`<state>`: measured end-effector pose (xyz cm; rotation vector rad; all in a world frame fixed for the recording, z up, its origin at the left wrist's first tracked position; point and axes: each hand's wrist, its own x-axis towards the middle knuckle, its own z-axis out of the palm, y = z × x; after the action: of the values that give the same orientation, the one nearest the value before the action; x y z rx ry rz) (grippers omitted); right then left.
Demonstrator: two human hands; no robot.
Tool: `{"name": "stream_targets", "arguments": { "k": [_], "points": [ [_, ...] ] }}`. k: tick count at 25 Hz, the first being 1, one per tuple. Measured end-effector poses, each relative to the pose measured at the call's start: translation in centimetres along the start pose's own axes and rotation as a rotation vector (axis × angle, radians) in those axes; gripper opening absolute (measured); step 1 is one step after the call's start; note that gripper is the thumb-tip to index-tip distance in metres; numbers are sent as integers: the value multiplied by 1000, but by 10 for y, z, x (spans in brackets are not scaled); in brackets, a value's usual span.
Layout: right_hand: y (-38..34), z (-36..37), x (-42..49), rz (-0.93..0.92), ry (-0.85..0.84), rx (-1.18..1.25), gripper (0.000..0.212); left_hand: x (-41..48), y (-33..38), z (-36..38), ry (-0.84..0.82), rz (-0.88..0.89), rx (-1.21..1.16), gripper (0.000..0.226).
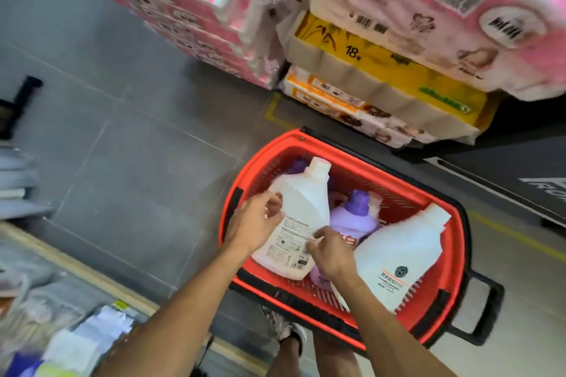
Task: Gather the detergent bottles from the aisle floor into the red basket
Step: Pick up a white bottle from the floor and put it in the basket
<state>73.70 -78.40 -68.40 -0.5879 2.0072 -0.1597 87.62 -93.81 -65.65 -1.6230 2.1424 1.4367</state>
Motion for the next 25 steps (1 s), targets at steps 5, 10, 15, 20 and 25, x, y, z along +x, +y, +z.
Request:
{"name": "stream_targets", "arguments": {
  "k": [5,10,15,20,25],
  "points": [
    [-38,-35,-39,-93,-3,-289,46,-49,27,-17,-69,158,517,35],
    [-84,-131,-133,-220,148,-584,56,-106,130,-100,168,339,808,34],
    [-120,-204,-229,-286,308,-602,48,-162,210,-148,80,347,1052,44],
    [-102,-242,-315,-218,432,-577,55,-222,272,-157,68,485,1152,50],
    [-33,-289,-387,-93,558,-438,49,-260,365,-159,149,762,1169,48]
  ]
}}
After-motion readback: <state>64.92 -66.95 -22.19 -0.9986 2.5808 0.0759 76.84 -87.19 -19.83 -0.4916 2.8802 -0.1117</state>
